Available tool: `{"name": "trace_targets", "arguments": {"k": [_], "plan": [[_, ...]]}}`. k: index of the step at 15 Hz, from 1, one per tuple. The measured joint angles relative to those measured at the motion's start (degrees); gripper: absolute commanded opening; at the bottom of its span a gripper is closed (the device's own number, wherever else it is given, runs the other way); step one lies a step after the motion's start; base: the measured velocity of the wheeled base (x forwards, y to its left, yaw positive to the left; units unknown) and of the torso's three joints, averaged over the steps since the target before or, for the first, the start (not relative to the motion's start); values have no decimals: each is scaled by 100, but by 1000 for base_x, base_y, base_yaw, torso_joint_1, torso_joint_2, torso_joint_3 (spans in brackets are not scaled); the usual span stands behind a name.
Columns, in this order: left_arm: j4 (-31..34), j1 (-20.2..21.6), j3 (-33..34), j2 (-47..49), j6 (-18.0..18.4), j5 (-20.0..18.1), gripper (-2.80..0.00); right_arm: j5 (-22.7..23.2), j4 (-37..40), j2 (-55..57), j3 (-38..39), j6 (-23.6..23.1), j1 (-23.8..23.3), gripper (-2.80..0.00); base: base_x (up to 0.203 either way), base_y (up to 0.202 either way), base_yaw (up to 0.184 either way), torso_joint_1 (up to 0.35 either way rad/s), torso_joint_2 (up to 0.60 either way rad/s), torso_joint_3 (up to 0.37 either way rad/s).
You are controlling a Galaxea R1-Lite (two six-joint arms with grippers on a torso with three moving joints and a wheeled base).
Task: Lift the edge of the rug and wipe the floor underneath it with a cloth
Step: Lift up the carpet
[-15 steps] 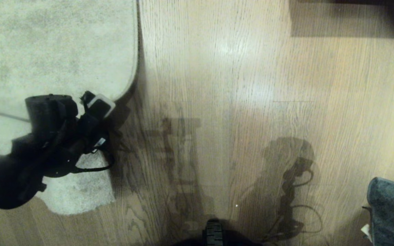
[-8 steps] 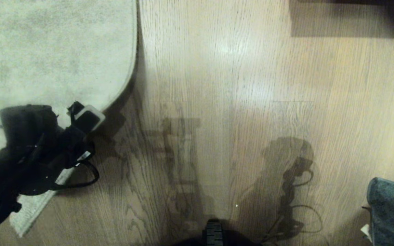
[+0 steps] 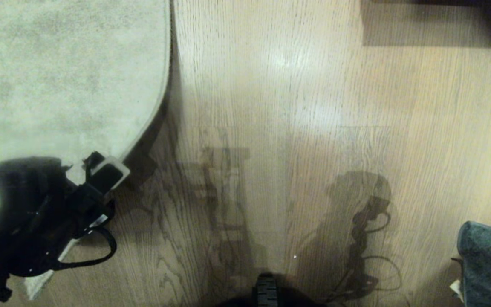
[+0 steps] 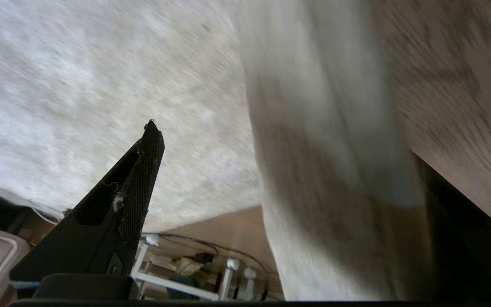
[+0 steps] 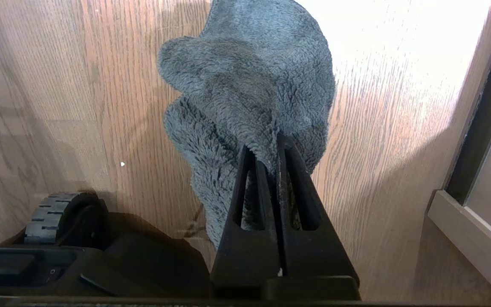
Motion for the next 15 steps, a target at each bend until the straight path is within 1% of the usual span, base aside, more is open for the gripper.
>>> {"name": "trace_targets", "arguments": {"k": [1,4,11,15], "plan": [[0,-11,113,-13,-32,-4,0,0,-2,0,0,-1,0,-280,0,0,0,0,0,0],[-2,-82,432,-21,-308,-8,0,0,1,0,0,-2,2,-280,0,0,0,0,0,0],[-2,-90,930,-23,-487,-9,0,0,-2,0,0,-1,0,-280,0,0,0,0,0,0],[-2,-54,984,-23,-489,1,0,-1,1,0,0,2,0,-280,0,0,0,0,0,0]]}}
